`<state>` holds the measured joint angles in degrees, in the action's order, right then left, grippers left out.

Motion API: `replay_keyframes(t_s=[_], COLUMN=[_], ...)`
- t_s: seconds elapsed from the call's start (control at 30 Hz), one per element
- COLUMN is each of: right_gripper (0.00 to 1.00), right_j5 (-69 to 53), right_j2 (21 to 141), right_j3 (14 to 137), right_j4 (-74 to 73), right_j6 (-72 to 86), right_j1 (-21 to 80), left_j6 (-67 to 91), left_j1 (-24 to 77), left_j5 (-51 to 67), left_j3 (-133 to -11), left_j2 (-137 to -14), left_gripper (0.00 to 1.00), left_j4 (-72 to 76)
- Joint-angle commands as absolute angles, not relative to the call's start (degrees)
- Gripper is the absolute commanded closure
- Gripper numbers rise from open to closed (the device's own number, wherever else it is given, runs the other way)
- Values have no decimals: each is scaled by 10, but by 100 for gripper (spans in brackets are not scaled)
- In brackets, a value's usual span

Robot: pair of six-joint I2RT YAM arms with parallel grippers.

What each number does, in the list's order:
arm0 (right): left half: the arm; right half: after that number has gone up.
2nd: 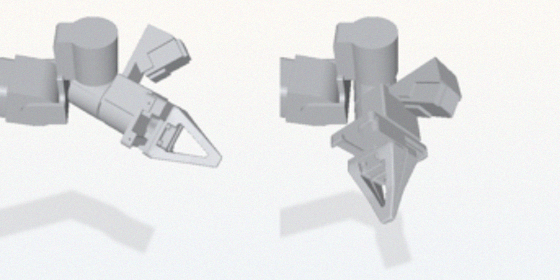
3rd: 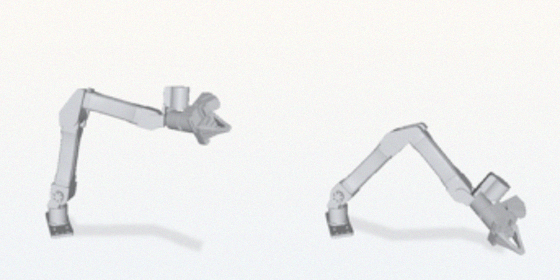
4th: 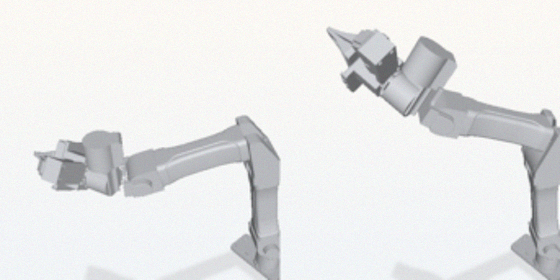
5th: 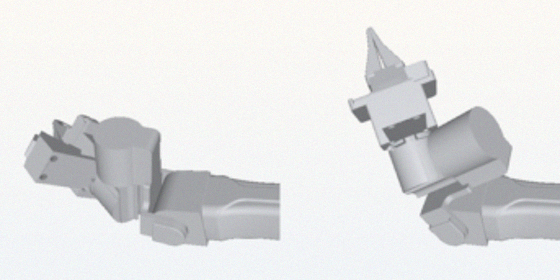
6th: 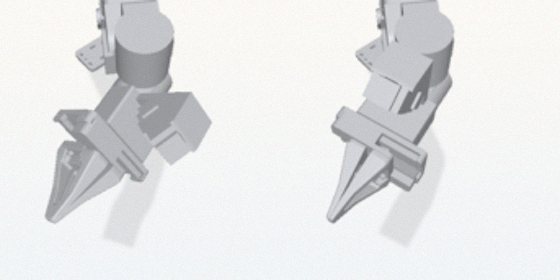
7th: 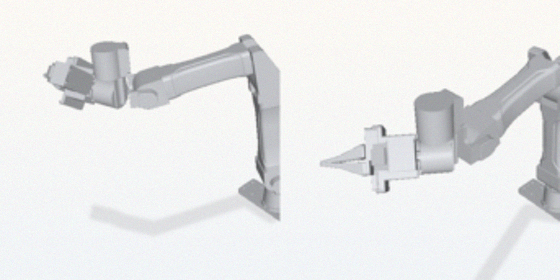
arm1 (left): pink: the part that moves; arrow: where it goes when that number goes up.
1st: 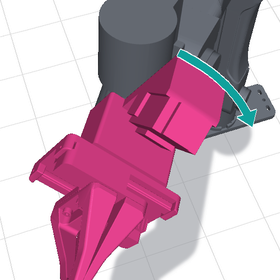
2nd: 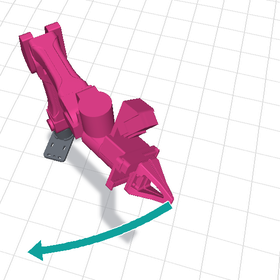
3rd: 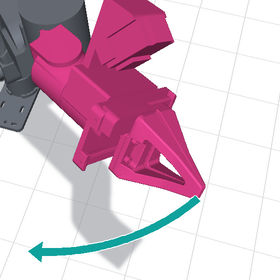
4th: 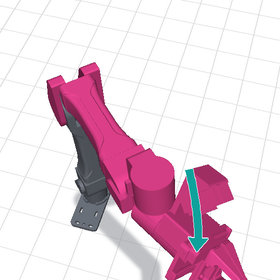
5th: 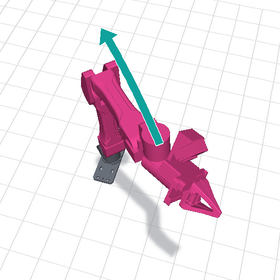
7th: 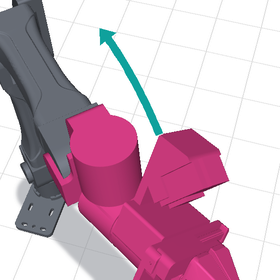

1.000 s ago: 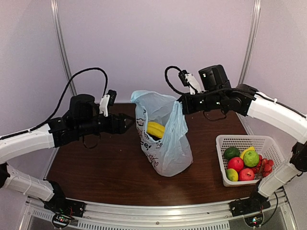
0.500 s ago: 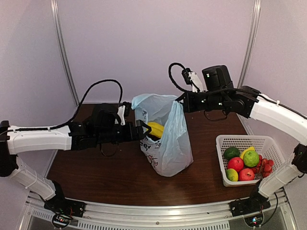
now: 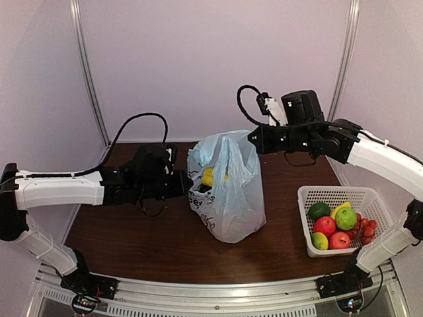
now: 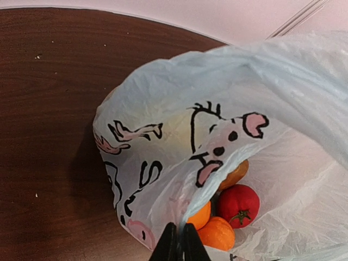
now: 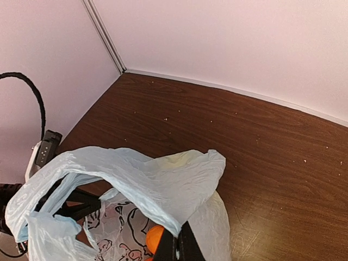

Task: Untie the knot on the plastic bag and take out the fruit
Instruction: Open the bag opening for the takeout bag.

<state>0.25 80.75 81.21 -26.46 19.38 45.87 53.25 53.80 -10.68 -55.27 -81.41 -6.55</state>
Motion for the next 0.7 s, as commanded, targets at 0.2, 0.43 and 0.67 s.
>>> replay_keyframes(t_s=[0.2,0.43,0.67], right_gripper=[100,100,100], right_j5=[64,57,23], right_j2=[815,819,834], right_j3=[907,977,965], right_j4=[-317,-344,-309], right_j6=[163,141,140], right_j1=[410,352,311], left_j6=[498,443,425], left_j1=[526,491,491], left_j5=[-148,-105,-93], left_j3=[-559,-544,-489], left_j2=[-737,-658,-633], left_gripper=[100,100,100], left_j4=[-133,-130,-100])
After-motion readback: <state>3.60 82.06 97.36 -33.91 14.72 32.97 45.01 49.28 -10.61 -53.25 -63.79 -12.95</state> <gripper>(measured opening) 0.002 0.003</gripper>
